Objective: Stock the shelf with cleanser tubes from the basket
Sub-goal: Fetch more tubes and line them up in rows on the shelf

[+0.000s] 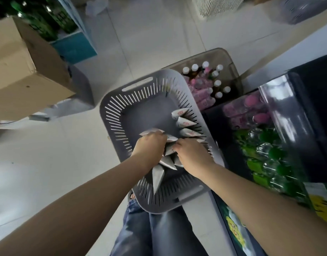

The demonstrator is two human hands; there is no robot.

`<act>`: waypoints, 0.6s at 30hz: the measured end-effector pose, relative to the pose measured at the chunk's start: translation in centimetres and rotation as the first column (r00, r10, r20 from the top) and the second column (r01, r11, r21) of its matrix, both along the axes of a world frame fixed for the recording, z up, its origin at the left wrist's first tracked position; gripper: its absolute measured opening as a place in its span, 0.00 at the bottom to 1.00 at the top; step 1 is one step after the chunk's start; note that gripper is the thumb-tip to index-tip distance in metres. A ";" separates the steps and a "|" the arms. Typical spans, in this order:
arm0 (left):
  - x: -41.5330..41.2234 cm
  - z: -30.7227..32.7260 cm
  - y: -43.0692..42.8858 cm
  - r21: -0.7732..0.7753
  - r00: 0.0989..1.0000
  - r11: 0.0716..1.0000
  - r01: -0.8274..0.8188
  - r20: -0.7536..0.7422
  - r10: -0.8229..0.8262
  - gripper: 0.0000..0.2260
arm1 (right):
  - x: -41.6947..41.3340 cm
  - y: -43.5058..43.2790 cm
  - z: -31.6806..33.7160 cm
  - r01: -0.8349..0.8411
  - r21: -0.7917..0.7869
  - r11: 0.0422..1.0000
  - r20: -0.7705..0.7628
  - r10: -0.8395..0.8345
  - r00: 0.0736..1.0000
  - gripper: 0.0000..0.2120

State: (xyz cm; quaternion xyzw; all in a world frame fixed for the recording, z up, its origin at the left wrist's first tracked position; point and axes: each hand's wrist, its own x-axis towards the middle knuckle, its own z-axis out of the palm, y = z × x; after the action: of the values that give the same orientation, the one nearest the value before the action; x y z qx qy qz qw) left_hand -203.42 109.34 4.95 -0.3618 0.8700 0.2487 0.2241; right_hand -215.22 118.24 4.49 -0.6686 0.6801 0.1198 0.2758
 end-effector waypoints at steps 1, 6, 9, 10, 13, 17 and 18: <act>-0.2 -0.2 0.0 -0.009 1.000 1.000 0.015 0.012 -0.015 0.09 | 0.0 0.0 -0.6 0.003 -0.014 1.000 0.002 -0.003 1.000 0.17; -1.0 -1.1 0.2 -0.087 0.993 0.989 0.117 0.041 -0.114 0.09 | 0.2 0.0 -1.7 0.010 -0.032 0.999 -0.005 -0.010 1.000 0.17; -1.5 -1.6 0.1 -0.125 0.986 0.979 0.160 0.068 -0.153 0.08 | 0.0 -0.1 -2.2 0.041 -0.049 0.998 -0.010 -0.041 0.999 0.16; -1.6 -1.7 0.0 -0.132 0.985 0.978 0.164 0.069 -0.156 0.08 | 0.0 -0.1 -2.3 0.048 -0.051 0.998 -0.010 -0.048 0.999 0.16; -1.7 -1.9 -0.1 -0.142 0.986 0.976 0.164 0.058 -0.157 0.08 | -0.2 -0.2 -2.5 0.068 -0.046 0.997 -0.001 -0.068 0.998 0.13; -1.6 -1.0 -0.2 -0.155 0.994 0.982 0.107 0.028 -0.104 0.07 | -0.4 0.0 -2.3 0.105 -0.053 0.993 -0.014 -0.106 0.994 0.09; -1.5 -0.5 -0.2 -0.158 0.995 0.982 0.099 0.024 -0.097 0.07 | -0.3 0.0 -2.0 0.112 -0.041 0.993 -0.021 -0.113 0.993 0.09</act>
State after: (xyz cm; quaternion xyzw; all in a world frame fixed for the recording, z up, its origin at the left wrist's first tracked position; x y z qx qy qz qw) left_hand -204.97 109.12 4.41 -0.3374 0.9020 0.1643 0.2135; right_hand -215.54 118.27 2.52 -0.6331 0.7220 0.0984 0.2610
